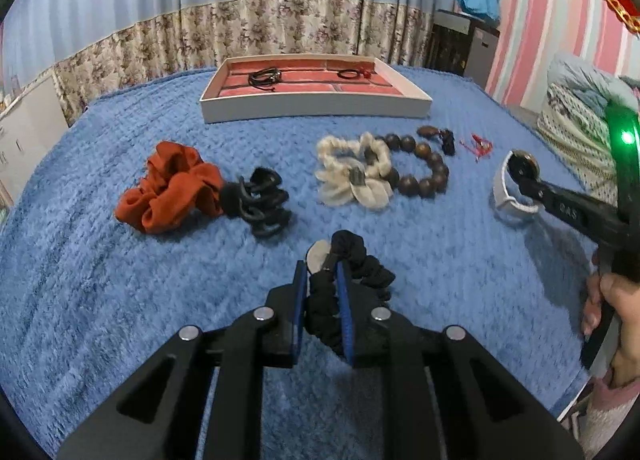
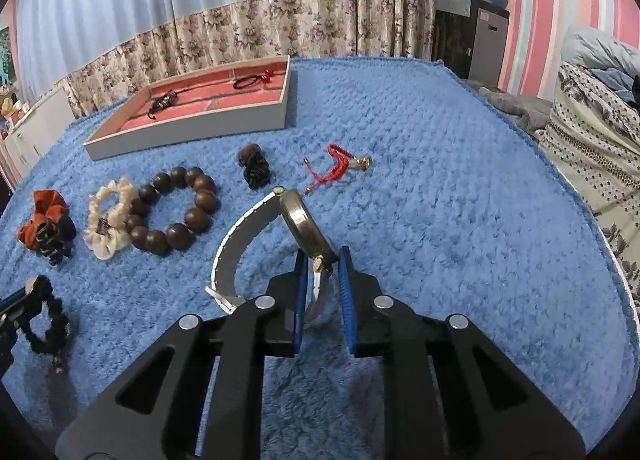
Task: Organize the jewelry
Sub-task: 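Grasp the black scrunchie with left tool while right tool grasps the silver watch, then carry scrunchie and watch into the red tray and lower them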
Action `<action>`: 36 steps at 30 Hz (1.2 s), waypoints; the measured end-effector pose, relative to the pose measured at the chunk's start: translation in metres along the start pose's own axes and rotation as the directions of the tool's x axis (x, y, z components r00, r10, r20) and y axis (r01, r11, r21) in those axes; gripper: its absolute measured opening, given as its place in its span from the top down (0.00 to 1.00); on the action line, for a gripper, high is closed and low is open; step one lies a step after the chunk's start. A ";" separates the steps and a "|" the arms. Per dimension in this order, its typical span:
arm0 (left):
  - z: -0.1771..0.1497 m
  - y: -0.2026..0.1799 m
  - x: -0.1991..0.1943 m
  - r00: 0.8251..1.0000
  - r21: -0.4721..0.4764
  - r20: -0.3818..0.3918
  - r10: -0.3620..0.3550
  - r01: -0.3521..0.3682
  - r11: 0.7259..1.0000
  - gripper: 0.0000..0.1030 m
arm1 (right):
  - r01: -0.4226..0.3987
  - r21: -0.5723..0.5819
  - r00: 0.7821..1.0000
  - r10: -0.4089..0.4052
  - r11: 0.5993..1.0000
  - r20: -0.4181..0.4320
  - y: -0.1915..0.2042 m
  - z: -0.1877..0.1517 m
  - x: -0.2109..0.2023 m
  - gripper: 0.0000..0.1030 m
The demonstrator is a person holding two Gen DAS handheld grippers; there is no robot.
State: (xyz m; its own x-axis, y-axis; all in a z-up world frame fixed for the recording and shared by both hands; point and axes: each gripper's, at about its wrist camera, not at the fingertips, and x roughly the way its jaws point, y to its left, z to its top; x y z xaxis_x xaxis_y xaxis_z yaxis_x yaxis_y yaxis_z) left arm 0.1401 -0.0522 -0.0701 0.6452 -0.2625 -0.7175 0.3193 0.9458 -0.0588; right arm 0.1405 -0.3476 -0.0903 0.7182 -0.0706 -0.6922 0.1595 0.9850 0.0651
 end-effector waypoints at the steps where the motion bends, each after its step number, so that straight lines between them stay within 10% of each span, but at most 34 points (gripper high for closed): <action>1: 0.003 0.001 -0.001 1.000 -0.008 0.004 0.000 0.000 1.000 0.85 | -0.001 -0.003 1.000 0.001 1.000 0.012 0.002 0.003 -0.005 0.84; 19: 0.104 0.016 -0.042 0.990 -0.061 0.129 0.053 -0.046 0.997 0.85 | -0.063 -0.078 0.987 0.073 0.995 0.141 0.053 0.094 -0.039 0.84; 36: 0.222 0.063 0.065 0.988 -0.084 0.134 0.076 -0.065 0.994 0.85 | -0.034 -0.089 0.990 0.046 0.995 0.135 0.104 0.183 0.052 0.84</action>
State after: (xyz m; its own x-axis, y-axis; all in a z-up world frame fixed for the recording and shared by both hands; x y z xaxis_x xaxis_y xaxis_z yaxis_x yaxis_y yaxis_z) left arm 0.3560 -0.0525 0.0339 0.7550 -0.2129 -0.6202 0.2172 0.9736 -0.0698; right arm 0.3186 -0.2774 0.0121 0.8097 -0.0460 -0.5850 0.0741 0.9970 0.0241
